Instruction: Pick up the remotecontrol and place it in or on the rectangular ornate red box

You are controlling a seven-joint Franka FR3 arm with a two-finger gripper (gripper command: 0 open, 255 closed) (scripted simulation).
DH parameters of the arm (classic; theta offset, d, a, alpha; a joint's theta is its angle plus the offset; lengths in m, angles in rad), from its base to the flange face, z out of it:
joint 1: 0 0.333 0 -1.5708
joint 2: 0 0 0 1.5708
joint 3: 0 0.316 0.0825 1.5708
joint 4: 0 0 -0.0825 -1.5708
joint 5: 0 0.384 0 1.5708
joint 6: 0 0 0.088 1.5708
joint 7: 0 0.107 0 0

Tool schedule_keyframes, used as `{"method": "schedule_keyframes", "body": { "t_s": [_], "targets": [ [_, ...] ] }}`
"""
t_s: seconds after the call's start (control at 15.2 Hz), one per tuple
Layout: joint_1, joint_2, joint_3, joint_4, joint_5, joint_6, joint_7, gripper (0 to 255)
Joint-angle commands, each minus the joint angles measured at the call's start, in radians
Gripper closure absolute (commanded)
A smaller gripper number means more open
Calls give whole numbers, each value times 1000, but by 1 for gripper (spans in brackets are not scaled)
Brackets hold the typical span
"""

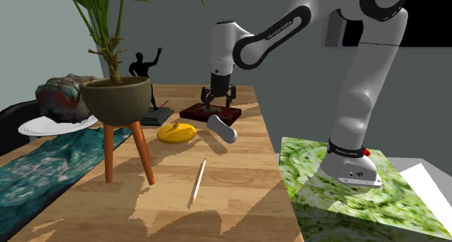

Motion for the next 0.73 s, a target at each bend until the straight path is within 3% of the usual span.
{"method": "schedule_keyframes", "body": {
  "t_s": [0.0, 0.33, 0.66],
  "targets": [
    [25, -60, 19, -80, 2, 52, -22, 0],
    [103, -202, 57, -277, 12, 180, -71, 0],
    [67, -137, 79, -290, -53, 248, -25, 0]
  ]
}}
